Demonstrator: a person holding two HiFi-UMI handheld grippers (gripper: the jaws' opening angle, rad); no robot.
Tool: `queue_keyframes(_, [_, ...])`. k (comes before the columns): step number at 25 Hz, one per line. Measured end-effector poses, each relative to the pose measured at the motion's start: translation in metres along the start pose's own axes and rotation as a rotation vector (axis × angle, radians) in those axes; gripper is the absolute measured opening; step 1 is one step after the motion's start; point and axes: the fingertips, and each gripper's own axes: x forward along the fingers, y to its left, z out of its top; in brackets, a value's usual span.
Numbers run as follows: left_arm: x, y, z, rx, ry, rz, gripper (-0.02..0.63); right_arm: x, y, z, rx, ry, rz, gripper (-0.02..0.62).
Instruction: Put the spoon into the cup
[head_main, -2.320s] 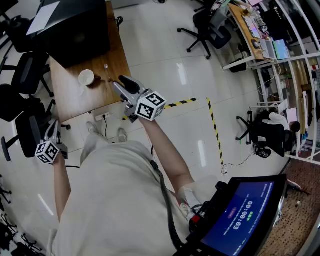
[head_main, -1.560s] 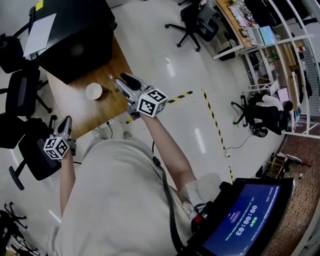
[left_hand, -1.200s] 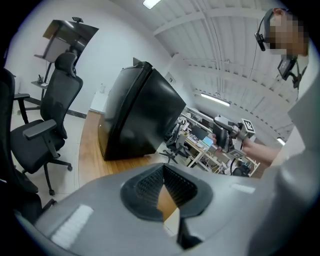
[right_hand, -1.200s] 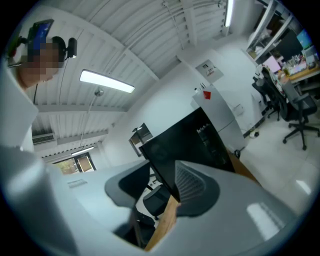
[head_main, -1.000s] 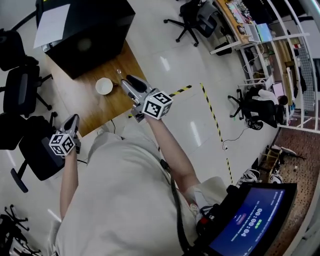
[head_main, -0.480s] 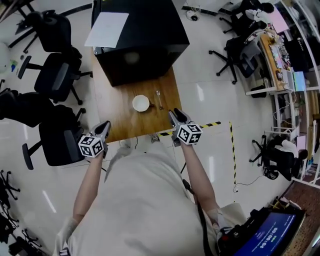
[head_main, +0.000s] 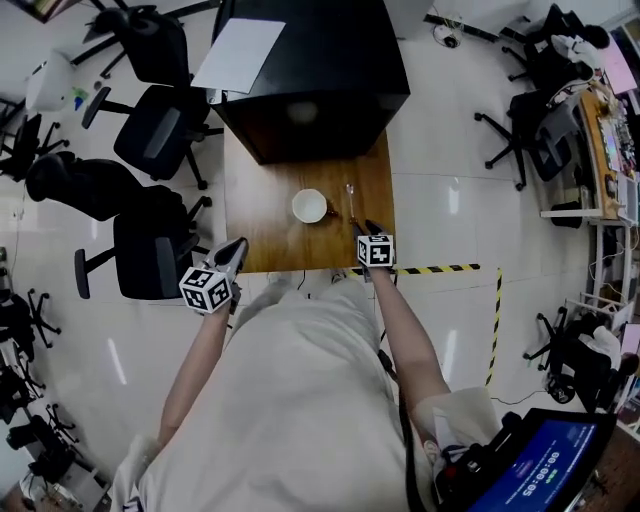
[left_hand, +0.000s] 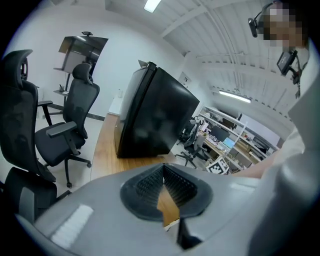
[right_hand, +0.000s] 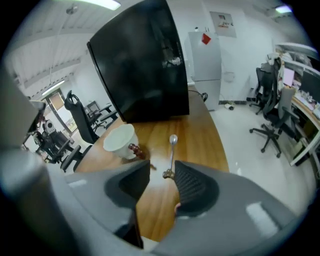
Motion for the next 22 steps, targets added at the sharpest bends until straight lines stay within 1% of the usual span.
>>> queue_keyframes(4, [0.000,-0.006,0.003,0.013,0.009,0.029,0.000,0.034,-0.006,-0.016,-0.019,0.061,-0.021,0.146])
queue_keyframes(10, [0.001,-0.005,0.007,0.012,0.021,0.069,0.000,0.065,-0.001,-0.027,-0.048,0.139,-0.011,0.172])
queue_keyframes(13, [-0.001,-0.001,0.008,-0.001,0.029,0.093,0.000,0.072,-0.001,-0.032,-0.072,0.186,-0.042,0.176])
queue_keyframes(16, [0.000,0.005,0.011,-0.008,0.033,0.113,0.000,0.077,0.002,-0.025,-0.125,0.189,-0.074,0.176])
queue_keyframes(20, [0.004,0.004,0.009,-0.018,0.037,0.117,0.000,0.078,0.003,-0.029,-0.180,0.199,-0.089,0.176])
queue_keyframes(21, [0.004,0.005,0.010,-0.020,0.038,0.117,0.000,0.079,0.004,-0.032,-0.198,0.210,-0.090,0.168])
queue_keyframes(22, [0.005,0.006,0.010,-0.021,0.039,0.117,0.000,0.080,0.006,-0.033,-0.221,0.222,-0.090,0.135])
